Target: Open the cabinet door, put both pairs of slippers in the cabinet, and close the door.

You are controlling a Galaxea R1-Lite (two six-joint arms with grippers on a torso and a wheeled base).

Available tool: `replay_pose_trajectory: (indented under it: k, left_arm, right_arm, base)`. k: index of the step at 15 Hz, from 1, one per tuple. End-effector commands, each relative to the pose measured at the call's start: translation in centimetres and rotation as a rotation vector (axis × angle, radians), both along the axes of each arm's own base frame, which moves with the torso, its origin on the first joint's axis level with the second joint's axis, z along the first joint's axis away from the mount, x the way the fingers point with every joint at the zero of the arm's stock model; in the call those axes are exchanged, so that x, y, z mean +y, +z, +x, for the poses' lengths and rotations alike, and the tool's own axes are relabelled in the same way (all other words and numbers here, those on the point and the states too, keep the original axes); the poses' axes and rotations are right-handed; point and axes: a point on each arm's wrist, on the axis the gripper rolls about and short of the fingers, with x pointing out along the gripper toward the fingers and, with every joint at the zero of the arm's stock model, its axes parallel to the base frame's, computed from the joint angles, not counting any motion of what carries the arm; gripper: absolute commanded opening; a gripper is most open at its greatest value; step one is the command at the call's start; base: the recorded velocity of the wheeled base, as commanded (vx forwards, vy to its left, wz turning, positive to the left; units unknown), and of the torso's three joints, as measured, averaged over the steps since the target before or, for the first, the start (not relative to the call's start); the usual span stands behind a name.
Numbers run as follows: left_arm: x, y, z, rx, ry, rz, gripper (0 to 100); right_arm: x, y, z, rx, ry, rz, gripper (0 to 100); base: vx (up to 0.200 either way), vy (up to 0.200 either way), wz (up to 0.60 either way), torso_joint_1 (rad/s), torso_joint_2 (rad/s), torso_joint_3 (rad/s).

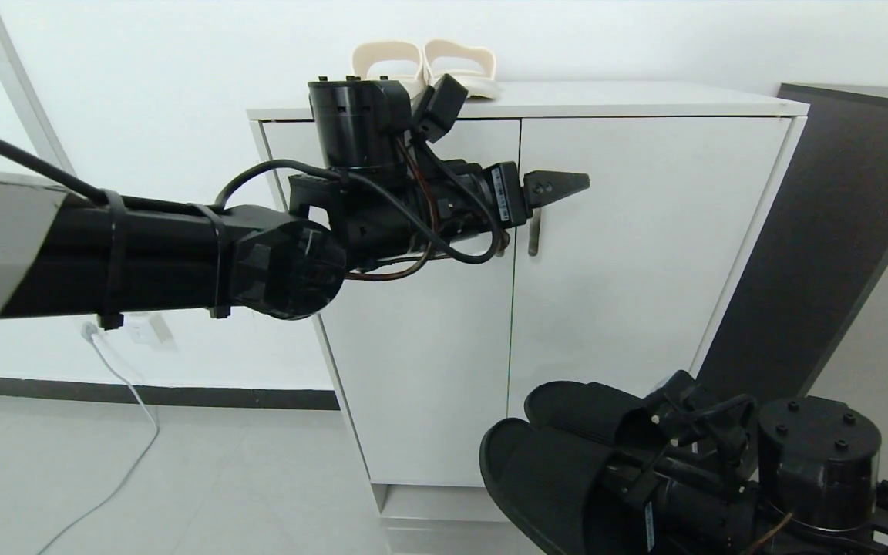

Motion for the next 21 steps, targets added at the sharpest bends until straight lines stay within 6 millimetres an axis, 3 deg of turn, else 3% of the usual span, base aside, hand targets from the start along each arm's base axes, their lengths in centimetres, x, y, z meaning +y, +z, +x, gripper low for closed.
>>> replay_pose_trajectory:
  k: [1,13,14,21]
  left_arm:
    - [-0.6,-0.5,0.9,0.004,0.004,0.003,100]
    - [-1.7,-1.7,2.3,0.015,-0.013,0.010,100]
    - [-1.7,-1.7,2.3,0.015,-0.020,0.010,0]
    - [-1.2,-1.3,1.3,0.012,-0.025,0.012,0]
  right_arm:
    - [0.0,-0.1,0.0,0.002,0.001,-0.001,0]
    - [0.0,-0.6,0.0,0.017,0.001,-0.016,0]
    - [-0.1,-0.6,0.0,0.017,-0.002,-0.016,0]
    - [-0.2,-0.8,-0.3,0.030,0.015,-0.020,0]
  base:
    - [0.000,0.000,0.00,0.000,0.00,0.000]
    - [0.000,0.000,0.00,0.000,0.00,0.000]
    - [0.000,0.000,0.00,0.000,0.00,0.000]
    - [0.000,0.000,0.00,0.000,0.00,0.000]
